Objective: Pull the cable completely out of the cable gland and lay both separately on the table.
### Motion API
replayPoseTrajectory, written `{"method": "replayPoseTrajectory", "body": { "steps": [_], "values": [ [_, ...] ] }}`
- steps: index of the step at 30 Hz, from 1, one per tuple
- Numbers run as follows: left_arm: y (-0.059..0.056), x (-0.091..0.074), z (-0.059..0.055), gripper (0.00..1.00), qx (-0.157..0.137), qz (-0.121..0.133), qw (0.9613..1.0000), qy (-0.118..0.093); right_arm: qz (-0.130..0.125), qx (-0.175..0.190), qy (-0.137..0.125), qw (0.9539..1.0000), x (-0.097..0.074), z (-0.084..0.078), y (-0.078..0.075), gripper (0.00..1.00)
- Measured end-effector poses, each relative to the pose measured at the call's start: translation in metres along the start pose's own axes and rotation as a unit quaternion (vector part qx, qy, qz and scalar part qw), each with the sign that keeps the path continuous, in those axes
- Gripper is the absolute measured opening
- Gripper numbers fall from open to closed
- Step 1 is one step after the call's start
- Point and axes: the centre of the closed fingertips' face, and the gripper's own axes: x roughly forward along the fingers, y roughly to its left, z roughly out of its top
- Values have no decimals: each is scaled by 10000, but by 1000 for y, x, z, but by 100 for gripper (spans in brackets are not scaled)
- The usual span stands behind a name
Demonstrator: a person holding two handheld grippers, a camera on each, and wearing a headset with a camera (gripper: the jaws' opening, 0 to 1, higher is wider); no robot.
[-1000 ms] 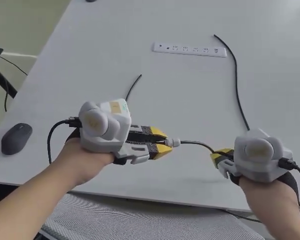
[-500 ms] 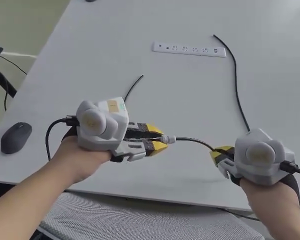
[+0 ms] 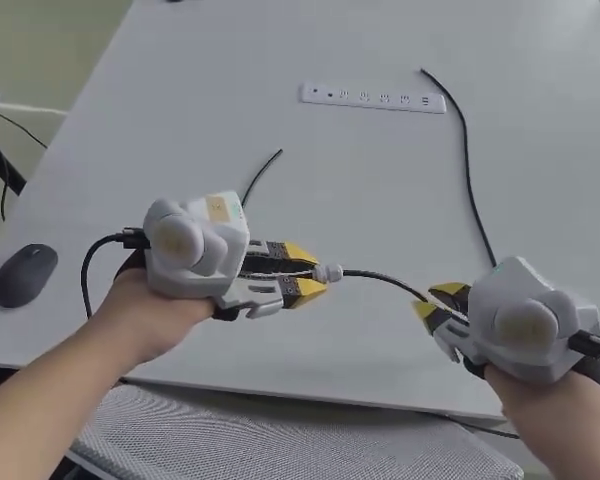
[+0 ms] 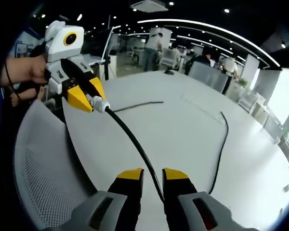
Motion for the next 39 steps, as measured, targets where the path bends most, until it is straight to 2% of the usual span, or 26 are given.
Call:
{"method": "replayPoseTrajectory", "body": {
  "steps": [4, 9, 12, 15, 18, 19, 23, 29, 36, 39],
  "values": [
    [-2, 0, 2, 15, -25, -38, 10000, -58, 117, -431, -135, 9989, -4, 21, 13, 15],
    [-3, 0, 1, 15, 25, -60, 10000, -15, 263, -1126, -258, 9930, 1, 46, 31, 15],
    [-3, 1, 0, 15, 61, -74, 10000, 3, 338, -1454, -275, 9884, 6, 52, 38, 14],
    [-4, 2, 0, 15, 89, -89, 9999, 20, 389, -1497, -282, 9876, 8, 55, 43, 14],
    [-5, 3, 0, 15, 138, -104, 9998, 50, 432, -1814, -222, 9822, 12, 55, 48, 12],
    [-5, 4, -2, 15, 171, -103, 9997, 105, 439, -1819, -234, 9821, 12, 56, 50, 11],
    [-8, 6, -2, 15, 167, -139, 9997, 97, 542, -2028, -180, 9776, 16, 54, 55, 8],
    [-8, 10, -3, 15, 224, -155, 9995, 138, 574, -2050, -175, 9769, 18, 53, 57, 2],
    [-7, 12, -5, 15, 189, -195, 9995, 154, 627, -1895, -180, 9797, 19, 50, 56, 1],
    [-7, 14, -4, 15, 184, -203, 9995, 149, 662, -1735, -176, 9824, 19, 48, 54, 1]
  ]
}}
